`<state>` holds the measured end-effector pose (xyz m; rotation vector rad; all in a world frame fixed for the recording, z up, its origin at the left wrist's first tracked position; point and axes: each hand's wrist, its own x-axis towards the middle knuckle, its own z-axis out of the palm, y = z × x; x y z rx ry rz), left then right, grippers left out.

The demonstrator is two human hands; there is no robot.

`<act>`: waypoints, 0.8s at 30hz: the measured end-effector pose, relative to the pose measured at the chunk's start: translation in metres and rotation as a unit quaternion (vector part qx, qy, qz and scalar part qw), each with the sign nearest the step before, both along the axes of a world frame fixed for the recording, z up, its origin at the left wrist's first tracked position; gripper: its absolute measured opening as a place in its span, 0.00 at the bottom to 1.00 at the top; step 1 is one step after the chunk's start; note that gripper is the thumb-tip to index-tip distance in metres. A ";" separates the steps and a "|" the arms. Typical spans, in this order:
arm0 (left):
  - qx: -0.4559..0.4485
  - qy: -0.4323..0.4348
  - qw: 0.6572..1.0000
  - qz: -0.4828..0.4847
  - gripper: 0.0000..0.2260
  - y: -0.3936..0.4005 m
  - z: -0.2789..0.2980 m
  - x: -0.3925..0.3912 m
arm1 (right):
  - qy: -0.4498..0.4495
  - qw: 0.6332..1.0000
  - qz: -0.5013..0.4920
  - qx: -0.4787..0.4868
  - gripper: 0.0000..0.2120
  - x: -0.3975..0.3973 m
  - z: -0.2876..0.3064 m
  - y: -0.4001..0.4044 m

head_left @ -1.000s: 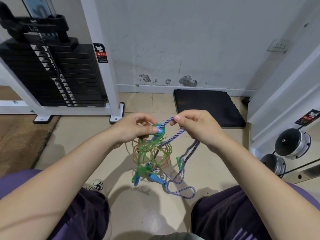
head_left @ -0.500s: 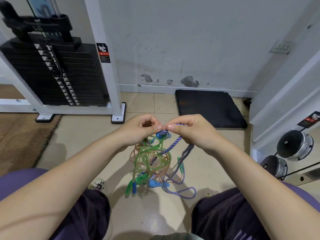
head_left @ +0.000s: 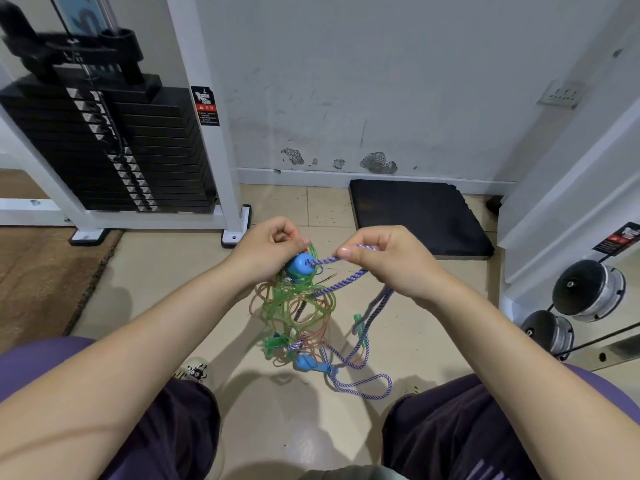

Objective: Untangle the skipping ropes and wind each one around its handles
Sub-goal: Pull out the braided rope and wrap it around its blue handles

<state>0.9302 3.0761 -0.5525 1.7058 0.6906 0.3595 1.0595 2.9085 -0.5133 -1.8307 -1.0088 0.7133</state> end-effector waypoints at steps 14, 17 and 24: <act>0.040 0.063 0.985 -0.153 0.13 -0.003 0.014 -0.008 | 0.112 0.991 0.045 0.064 0.09 -0.001 -0.006 0.001; 0.014 0.031 0.969 -0.243 0.16 -0.013 0.019 -0.010 | 0.159 0.982 0.064 0.079 0.09 -0.007 -0.004 0.003; -0.005 0.066 0.957 -0.282 0.04 -0.021 0.002 -0.004 | 0.230 0.957 -0.015 0.177 0.08 0.009 0.002 0.002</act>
